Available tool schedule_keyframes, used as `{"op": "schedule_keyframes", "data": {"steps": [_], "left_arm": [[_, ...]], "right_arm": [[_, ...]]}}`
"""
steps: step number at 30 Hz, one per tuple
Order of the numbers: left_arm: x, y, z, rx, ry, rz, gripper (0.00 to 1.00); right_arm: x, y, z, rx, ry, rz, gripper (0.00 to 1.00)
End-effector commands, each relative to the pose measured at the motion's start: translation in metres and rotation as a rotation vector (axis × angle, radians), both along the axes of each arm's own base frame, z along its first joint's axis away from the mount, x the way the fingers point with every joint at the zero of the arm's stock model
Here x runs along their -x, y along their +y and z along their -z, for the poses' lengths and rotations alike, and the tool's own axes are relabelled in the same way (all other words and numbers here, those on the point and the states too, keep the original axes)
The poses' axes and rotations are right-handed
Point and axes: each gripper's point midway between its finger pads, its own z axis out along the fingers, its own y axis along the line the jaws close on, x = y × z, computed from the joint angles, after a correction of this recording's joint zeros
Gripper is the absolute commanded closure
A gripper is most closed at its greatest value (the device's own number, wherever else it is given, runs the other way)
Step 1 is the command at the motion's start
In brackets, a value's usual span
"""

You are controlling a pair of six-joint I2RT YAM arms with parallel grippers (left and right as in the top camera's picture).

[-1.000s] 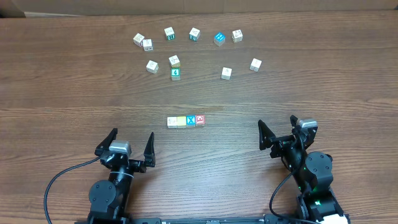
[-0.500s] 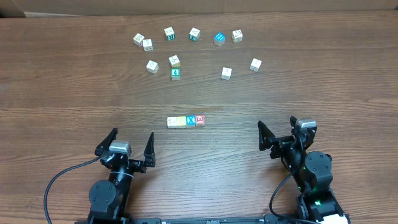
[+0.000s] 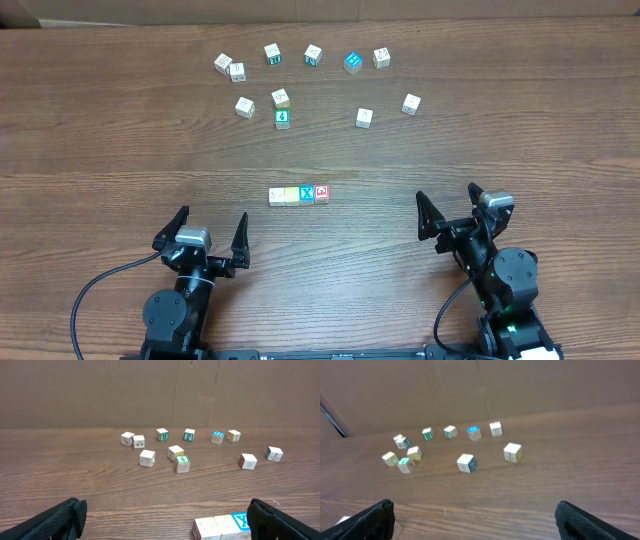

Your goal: Form a horizontal line

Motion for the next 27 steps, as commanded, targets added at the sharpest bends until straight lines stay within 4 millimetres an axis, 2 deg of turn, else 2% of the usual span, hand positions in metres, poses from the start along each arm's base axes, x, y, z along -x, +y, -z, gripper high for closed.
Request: {"op": "schedule_keyframes", "data": {"steps": [1,7,22,27], "left_arm": [[0.0,0.003,0.0,-0.022,-0.009,-0.01,0.0],[0.0,0.003,0.0,-0.022,-0.009,-0.01,0.01],[0.0,0.003,0.0,-0.022,-0.009,-0.01,0.0],[0.0,0.003,0.0,-0.022,-0.009,-0.01,0.01]], "right_arm": [[0.004,0.001,0.0,-0.009,-0.039,-0.014,0.0],[0.007,0.0,0.0,-0.008,-0.042,-0.011,0.0],[0.016,-0.014,0.034,0.061,0.093,0.052,0.0],[0.019,-0.015,0.039,0.067,0.112,0.056,0.0]]}}
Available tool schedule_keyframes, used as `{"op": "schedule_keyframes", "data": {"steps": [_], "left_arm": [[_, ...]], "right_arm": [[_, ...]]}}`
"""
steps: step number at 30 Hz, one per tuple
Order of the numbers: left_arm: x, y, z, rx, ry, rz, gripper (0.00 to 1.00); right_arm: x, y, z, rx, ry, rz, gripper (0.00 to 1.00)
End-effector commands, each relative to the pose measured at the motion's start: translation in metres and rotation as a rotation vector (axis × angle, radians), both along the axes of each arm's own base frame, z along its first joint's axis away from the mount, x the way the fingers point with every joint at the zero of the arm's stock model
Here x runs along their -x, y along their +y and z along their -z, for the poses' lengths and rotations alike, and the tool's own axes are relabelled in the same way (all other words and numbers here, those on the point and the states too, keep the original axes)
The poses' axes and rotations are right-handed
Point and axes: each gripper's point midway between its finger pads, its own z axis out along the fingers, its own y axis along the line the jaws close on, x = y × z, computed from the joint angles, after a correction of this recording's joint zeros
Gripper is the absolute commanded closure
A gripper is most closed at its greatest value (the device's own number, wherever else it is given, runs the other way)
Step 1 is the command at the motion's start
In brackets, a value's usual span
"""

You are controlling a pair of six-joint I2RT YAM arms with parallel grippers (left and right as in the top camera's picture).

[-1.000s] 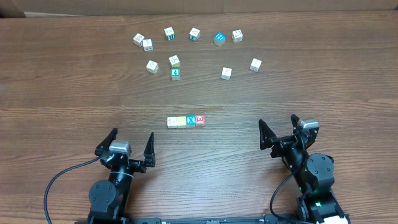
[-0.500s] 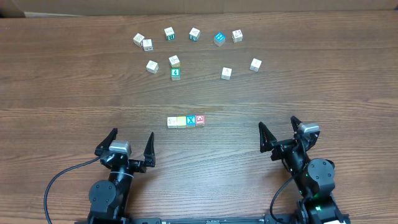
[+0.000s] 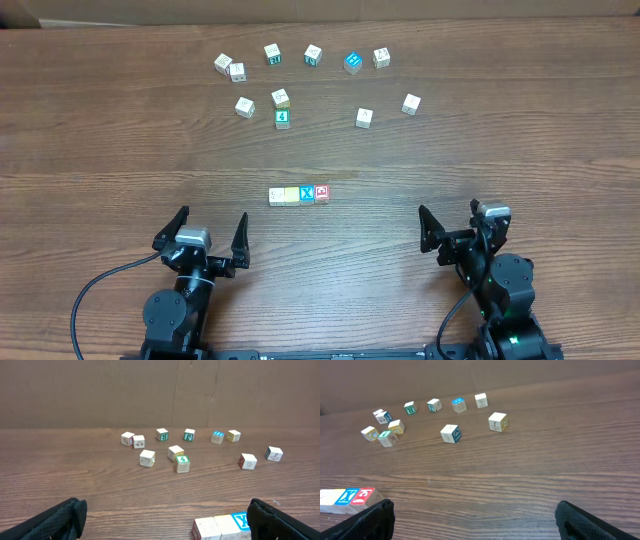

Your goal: Form a horizontal line

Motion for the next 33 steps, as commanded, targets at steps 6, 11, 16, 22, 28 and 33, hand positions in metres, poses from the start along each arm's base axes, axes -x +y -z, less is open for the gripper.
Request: {"op": "schedule_keyframes", "data": {"steps": [6,11,16,22,28,33], "left_arm": [[0.0,0.003,0.0,-0.022,-0.008,-0.01,0.01],[0.0,0.003,0.0,-0.022,-0.008,-0.01,0.0],[0.0,0.003,0.0,-0.022,-0.008,-0.01,0.0],[0.0,0.003,0.0,-0.022,-0.008,-0.01,0.0],[0.0,0.003,0.0,-0.022,-0.008,-0.01,0.0],[0.0,0.003,0.0,-0.022,-0.008,-0.01,0.0]], "right_arm": [[0.005,-0.005,0.003,0.018,0.001,0.015,0.0],[0.007,-0.005,0.002,0.017,-0.005,0.014,0.0],[0.008,-0.005,0.003,0.025,-0.001,0.012,0.0],[0.009,-0.004,0.002,0.035,-0.008,0.0,0.0],[0.01,-0.003,0.001,0.032,-0.014,-0.008,0.0],[0.011,-0.002,-0.014,0.02,-0.075,-0.01,0.0]]}}
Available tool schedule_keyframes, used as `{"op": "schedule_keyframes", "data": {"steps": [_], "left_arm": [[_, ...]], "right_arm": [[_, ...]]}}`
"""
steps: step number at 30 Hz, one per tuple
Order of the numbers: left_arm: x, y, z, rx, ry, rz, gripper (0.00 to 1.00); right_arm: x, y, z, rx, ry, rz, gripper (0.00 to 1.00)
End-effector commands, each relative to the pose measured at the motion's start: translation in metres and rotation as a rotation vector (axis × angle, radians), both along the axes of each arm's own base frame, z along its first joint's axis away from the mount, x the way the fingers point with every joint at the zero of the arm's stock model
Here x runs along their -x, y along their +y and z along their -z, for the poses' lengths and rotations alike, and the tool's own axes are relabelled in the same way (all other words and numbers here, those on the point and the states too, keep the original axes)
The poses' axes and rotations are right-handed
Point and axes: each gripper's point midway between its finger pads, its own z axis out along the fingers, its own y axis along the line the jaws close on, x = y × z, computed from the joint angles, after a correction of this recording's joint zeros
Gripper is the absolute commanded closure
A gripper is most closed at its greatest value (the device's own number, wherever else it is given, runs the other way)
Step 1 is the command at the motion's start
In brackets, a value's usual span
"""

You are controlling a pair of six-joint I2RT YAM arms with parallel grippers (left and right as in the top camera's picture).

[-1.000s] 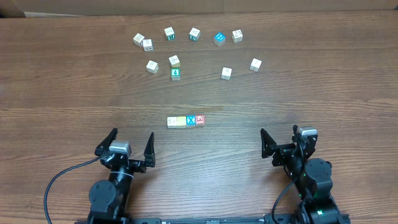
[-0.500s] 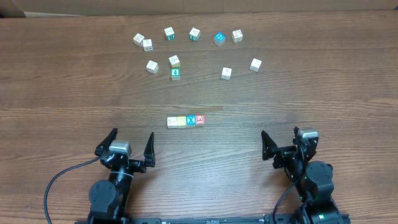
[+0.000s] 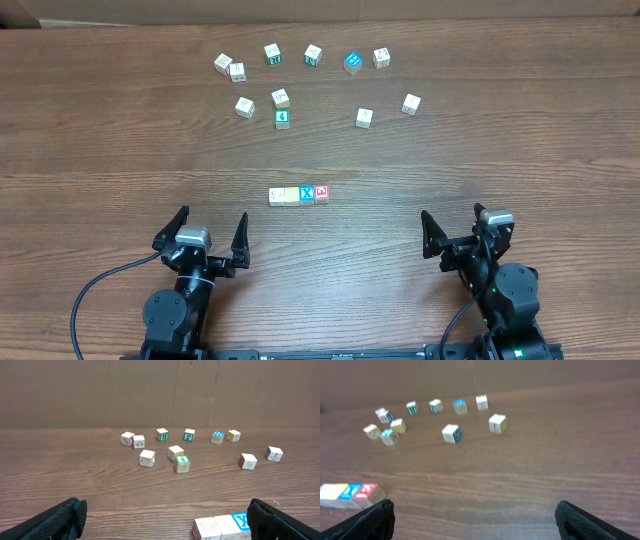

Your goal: Form a horizontal line

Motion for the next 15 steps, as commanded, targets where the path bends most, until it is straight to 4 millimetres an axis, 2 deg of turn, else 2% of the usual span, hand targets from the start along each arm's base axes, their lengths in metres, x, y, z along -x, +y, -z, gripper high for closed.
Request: {"op": "schedule_keyframes", "data": {"steps": [1,15], "left_arm": [[0.0,0.003,0.0,-0.022,-0.009,-0.01,0.0],[0.0,0.003,0.0,-0.022,-0.009,-0.01,0.0]], "right_arm": [[0.001,-0.001,-0.007,-0.001,-0.043,-0.001,0.0],[0.002,0.0,-0.019,-0.016,-0.094,-0.006,0.0]]}}
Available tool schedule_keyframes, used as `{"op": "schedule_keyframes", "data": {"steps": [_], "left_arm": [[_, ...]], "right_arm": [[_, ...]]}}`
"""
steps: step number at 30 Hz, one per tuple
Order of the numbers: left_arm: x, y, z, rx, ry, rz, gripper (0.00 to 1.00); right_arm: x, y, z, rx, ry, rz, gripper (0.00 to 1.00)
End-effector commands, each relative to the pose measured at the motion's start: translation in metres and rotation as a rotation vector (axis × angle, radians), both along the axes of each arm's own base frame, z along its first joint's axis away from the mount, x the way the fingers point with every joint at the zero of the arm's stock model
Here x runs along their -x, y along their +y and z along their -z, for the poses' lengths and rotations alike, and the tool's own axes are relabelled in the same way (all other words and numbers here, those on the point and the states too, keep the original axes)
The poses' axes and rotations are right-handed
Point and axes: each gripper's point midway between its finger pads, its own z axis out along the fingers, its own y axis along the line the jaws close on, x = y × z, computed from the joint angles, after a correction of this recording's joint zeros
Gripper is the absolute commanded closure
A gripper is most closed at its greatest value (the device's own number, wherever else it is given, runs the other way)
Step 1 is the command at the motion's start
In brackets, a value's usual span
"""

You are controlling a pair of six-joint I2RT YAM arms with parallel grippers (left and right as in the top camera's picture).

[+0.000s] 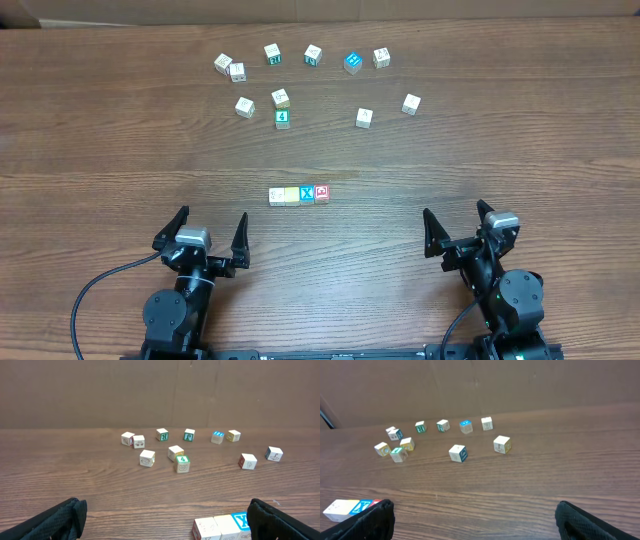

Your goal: Form a horizontal line

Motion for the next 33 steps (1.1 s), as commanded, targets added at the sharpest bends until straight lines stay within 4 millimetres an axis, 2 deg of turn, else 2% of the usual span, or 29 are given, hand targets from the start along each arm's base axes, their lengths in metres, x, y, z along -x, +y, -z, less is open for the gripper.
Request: {"op": "schedule_keyframes", "data": {"steps": [1,9,20,33], "left_arm": [[0.0,0.003,0.0,-0.022,-0.008,-0.01,0.0],[0.0,0.003,0.0,-0.022,-0.008,-0.01,0.0],[0.0,0.003,0.0,-0.022,-0.008,-0.01,0.0],[0.0,0.003,0.0,-0.022,-0.008,-0.01,0.01]], "right_arm": [[0.0,0.0,0.0,-0.001,-0.011,0.001,0.0],[0.0,-0.001,-0.002,-0.003,-0.021,0.001,0.0],[0.004,-0.001,-0.025,-0.021,-0.116,0.001,0.0],[0.005,-0.002,-0.029,-0.025,-0.136,0.001,0.0]]}}
